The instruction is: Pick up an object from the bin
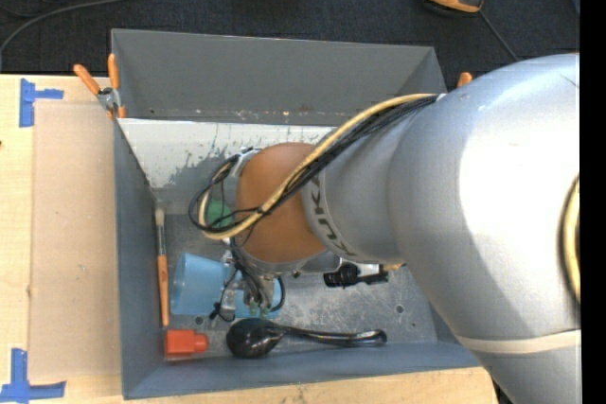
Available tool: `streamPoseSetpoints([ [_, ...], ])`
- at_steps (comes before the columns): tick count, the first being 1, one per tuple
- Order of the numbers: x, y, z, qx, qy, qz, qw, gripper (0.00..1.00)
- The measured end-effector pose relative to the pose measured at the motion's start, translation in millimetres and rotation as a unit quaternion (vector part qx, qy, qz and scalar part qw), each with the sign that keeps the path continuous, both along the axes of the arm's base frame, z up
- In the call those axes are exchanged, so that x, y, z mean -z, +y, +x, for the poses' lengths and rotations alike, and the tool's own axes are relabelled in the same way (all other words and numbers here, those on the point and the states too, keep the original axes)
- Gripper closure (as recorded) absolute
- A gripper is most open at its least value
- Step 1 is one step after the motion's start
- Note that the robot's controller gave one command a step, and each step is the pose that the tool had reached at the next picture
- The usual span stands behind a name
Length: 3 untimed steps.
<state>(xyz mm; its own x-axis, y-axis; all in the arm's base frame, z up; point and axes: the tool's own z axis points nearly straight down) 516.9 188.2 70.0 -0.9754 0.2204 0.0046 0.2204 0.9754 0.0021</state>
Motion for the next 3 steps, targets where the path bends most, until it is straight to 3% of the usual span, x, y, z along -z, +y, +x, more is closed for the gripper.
streamPoseSetpoints([
  [1, -21.7, -1.9, -3.9, 0.0, 0.0071, -0.003, 1.0, 1.0],
  [2, -49.8, -0.9, -0.4, 0.0, 0.0012, 0.0, 1.0, 1.0],
  [3, -58.4, -1.4, -1.2, 0.001, 0.0028, -0.001, 1.0, 1.0],
])
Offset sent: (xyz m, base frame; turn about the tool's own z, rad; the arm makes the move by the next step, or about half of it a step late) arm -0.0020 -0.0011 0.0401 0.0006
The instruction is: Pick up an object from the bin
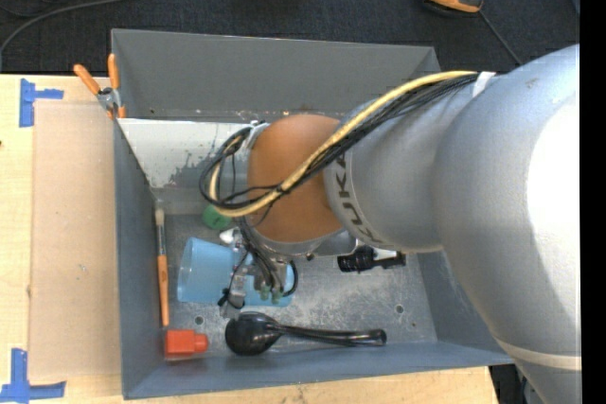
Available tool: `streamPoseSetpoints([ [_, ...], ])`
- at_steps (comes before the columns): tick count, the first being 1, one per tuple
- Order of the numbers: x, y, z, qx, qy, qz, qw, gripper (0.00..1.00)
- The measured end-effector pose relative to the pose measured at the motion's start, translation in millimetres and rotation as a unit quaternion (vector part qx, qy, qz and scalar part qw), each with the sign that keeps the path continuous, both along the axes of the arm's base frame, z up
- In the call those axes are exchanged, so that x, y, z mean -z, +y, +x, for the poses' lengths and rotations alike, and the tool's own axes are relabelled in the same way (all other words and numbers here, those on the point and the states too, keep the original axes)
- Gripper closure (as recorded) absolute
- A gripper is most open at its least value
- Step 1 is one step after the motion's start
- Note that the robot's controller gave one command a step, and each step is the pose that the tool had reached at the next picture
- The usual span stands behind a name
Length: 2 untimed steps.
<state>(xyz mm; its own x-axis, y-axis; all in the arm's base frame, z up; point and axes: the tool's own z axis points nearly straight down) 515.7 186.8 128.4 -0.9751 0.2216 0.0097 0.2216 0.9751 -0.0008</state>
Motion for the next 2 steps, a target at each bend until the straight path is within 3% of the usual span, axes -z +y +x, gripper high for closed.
streamPoseSetpoints([
  [1, -21.8, -0.8, -2.0, 0.0, 0.0045, -0.001, 1.0, 1.0],
  [2, -59.3, -0.2, 0.0, -0.001, 0.0006, 0.0, 1.0, 1.0],
])
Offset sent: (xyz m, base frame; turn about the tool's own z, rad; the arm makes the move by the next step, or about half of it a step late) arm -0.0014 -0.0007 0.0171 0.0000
